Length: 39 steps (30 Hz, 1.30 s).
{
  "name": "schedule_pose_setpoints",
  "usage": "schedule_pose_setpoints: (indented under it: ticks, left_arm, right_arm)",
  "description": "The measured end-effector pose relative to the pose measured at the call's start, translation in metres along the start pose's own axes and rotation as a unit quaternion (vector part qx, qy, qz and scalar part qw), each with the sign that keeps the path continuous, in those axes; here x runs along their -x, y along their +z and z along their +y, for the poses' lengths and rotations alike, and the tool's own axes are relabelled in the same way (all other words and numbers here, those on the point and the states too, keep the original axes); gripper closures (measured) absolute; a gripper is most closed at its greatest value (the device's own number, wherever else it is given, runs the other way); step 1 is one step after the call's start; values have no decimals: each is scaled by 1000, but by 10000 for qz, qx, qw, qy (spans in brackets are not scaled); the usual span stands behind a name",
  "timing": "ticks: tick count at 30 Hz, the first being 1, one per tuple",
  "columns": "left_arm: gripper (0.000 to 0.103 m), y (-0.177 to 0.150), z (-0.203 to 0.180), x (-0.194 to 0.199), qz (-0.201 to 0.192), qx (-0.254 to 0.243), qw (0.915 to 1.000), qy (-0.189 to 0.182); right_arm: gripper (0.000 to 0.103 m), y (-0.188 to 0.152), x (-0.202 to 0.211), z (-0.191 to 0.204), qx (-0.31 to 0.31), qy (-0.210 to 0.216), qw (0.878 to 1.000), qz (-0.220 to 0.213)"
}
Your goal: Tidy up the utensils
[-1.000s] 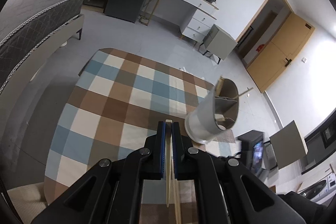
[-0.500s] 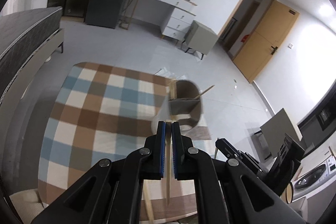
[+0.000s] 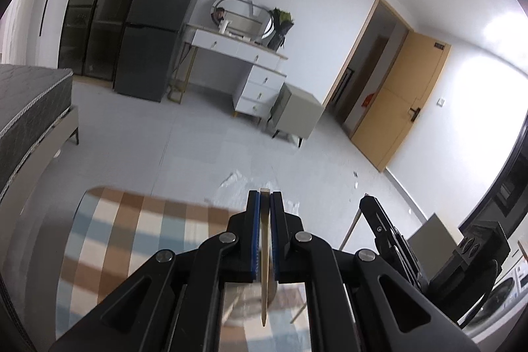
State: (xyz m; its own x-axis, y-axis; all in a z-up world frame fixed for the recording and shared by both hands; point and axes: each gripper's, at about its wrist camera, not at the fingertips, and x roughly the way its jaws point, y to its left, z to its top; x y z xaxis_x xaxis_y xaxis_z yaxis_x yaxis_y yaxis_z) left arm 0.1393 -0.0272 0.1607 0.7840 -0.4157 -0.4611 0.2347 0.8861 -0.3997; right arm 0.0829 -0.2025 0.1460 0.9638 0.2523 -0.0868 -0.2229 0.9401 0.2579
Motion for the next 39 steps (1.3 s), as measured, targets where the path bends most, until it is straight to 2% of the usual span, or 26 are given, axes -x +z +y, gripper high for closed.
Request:
schedule_pose_setpoints:
  ticks: [2,4,8,14,18,20,27,29,34,36,38,39]
  left_arm:
    - [102,5,2,-13,-79,-17,10000,-11]
    - [102,9,4,-31,-134,-73,9999,9]
    - [102,4,13,-66,-56,-153,9998,92]
    - [102,-10,22,-84,-174,-404,9990,66]
    - [102,-17,19,-90,9,-509,9987,-69]
    - [102,-26,17,-91,92,-617,9981,-23]
    - [102,-43,17,-93,599,-788,9951,43]
    - [102,-46,19,-90,818,-729,9940,-57]
    - [101,-50,22,-76,1342,-475,9895,-256]
    - [90,-50,18,-71,1561,-422,9865,-269]
    - [75,-49,16,-57,1636,-323,9858,-197]
    - [73,-48,17,-51,1590,-295,9867,-156]
  right_arm:
    - [98,1,-14,-8,-116,-66,9997,-218]
    - [98,-10,-38,-6,-188,-117,9992,-318]
    - [98,-34,-58,-15,-367,-219,9982,-416]
    - [98,-61,-72,-20,-372,-381,9975,-458]
    - [98,-66,-83,-23,-274,-499,9974,-449]
    - [98,-69,-87,-25,-219,-513,9977,-392]
    - [98,-77,-87,-17,251,-232,9994,71]
    - [98,-80,-83,-15,337,-77,9989,304]
    - [94,-86,-69,-17,276,-4,9964,804]
    - [92,-87,-63,-21,71,59,9951,989]
    - [72,-85,-59,-25,-125,52,9928,1191]
    - [70,-84,-51,-27,-198,16,9924,1218]
